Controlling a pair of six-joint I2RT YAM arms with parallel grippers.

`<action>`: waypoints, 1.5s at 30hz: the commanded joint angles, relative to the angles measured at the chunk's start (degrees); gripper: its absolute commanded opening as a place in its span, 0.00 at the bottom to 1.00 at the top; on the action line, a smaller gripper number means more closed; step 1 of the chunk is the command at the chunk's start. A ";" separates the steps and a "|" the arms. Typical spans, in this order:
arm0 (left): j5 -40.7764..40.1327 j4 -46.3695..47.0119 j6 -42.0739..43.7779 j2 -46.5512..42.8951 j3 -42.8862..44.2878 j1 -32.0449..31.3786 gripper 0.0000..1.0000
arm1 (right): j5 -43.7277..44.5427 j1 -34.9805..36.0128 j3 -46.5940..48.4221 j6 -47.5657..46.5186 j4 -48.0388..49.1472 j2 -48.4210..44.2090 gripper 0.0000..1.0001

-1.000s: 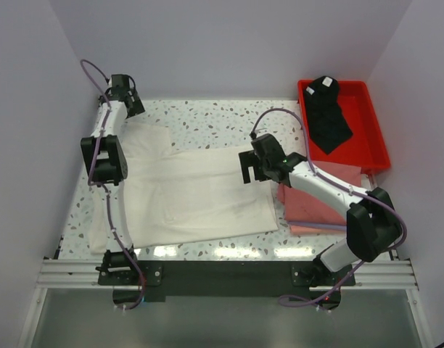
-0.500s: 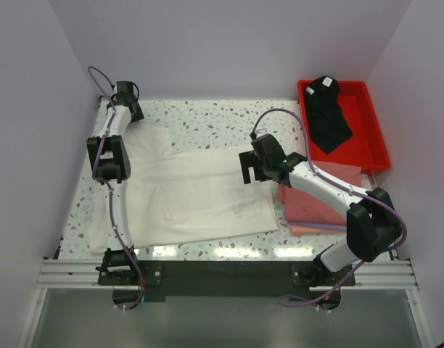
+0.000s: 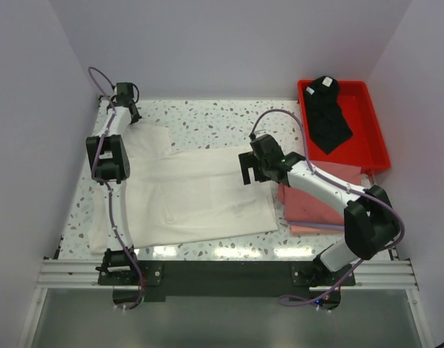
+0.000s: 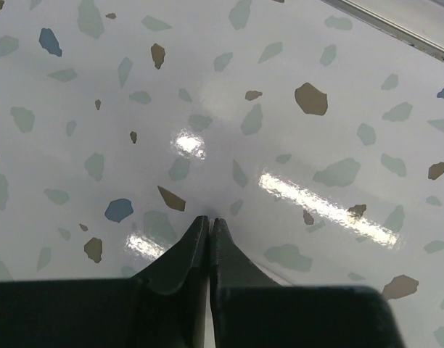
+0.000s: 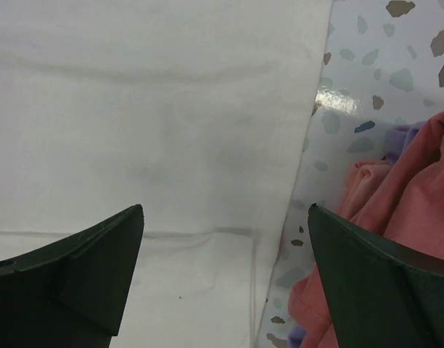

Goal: Fold and stack the t-shirts
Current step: Fold the tshirt

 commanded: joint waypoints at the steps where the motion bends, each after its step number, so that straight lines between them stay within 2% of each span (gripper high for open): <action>1: 0.76 -4.55 2.02 -0.86 -2.32 0.72 0.02 | 1.01 -0.29 2.30 -0.03 0.02 0.37 0.99; 4: 1.64 -4.65 2.29 -2.69 -3.20 0.73 0.00 | 1.80 -0.46 3.61 0.67 0.20 1.50 0.99; 9: 4.80 -1.14 1.94 -8.05 -7.85 0.64 0.00 | 3.80 -2.21 11.86 3.57 -1.64 6.95 0.99; 15: 7.01 1.77 1.24 -15.70 -14.18 0.28 0.00 | 8.03 -5.02 25.83 5.86 -5.33 19.77 0.99; 20: 10.69 5.46 0.62 -22.64 -22.96 -0.07 0.00 | 9.70 -7.84 37.32 6.57 -5.68 31.53 0.99; 26: 14.65 10.82 0.70 -29.24 -32.64 -0.42 0.00 | 12.34 -10.48 48.86 5.16 -9.37 40.35 0.98; 38: 16.41 12.76 0.27 -36.80 -42.31 -1.03 0.00 | 11.38 -11.89 48.09 5.51 -4.90 44.75 0.82; 39: 16.50 13.28 0.09 -37.41 -44.05 -1.03 0.00 | 11.38 -11.89 48.00 5.60 -4.46 44.84 0.76; 40: 16.76 13.37 -0.52 -38.90 -45.03 -1.03 0.00 | 10.85 -11.89 47.74 5.95 -4.02 44.93 0.74; 45: 17.29 16.45 -1.49 -43.65 -52.75 -1.03 0.00 | 9.27 -11.89 46.68 6.47 -4.54 45.54 0.70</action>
